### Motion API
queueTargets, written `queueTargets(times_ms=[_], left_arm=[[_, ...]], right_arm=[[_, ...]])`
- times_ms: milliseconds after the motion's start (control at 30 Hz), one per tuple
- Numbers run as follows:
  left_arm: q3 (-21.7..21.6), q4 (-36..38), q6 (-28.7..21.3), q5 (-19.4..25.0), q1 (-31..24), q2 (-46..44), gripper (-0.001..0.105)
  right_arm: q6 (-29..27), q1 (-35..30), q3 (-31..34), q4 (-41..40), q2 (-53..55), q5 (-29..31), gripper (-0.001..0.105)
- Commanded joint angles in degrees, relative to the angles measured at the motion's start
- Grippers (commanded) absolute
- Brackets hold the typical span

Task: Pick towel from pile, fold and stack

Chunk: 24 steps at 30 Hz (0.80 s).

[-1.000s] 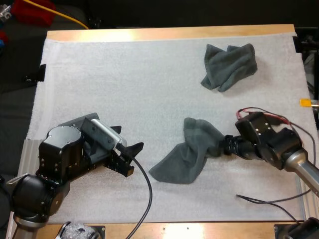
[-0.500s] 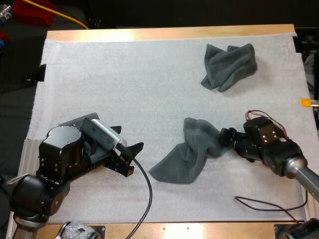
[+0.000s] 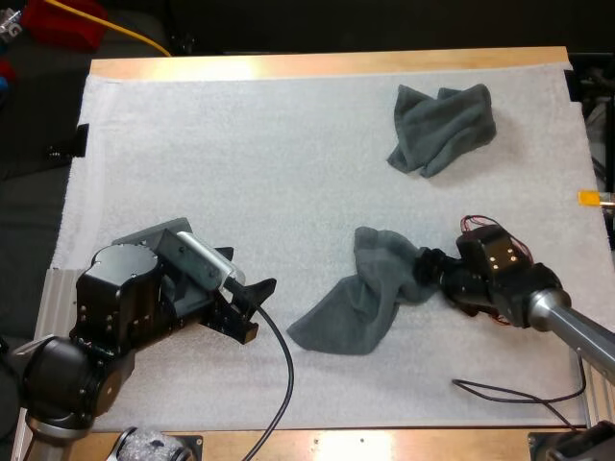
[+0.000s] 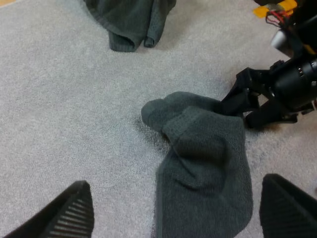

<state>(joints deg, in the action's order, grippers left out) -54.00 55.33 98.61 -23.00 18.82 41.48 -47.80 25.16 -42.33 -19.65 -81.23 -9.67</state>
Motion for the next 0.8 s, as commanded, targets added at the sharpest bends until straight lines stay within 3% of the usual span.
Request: queueTargets(times_ms=[0, 67, 200, 533, 767], left_arm=[[-0.3, 0.1, 0.1, 0.2, 0.3, 0.0, 0.068], [-0.3, 0.1, 0.1, 0.2, 0.3, 0.0, 0.068], [-0.3, 0.1, 0.1, 0.2, 0.3, 0.0, 0.068], [-0.3, 0.1, 0.1, 0.2, 0.3, 0.0, 0.068], [-0.3, 0.1, 0.1, 0.2, 0.3, 0.0, 0.068]], right_arm=[[0.2, -0.3, 0.1, 0.6, -0.6, -0.9, 0.070], [0.5, -0.3, 0.1, 0.7, -1.0, -0.9, 0.065], [0.5, -0.3, 0.1, 1.5, -1.1, -0.6, 0.042], [-0.3, -0.3, 0.1, 5.0, -1.1, -1.1, 0.003], [-5.4, -0.3, -0.2, 5.5, 2.1, -1.8, 0.001]])
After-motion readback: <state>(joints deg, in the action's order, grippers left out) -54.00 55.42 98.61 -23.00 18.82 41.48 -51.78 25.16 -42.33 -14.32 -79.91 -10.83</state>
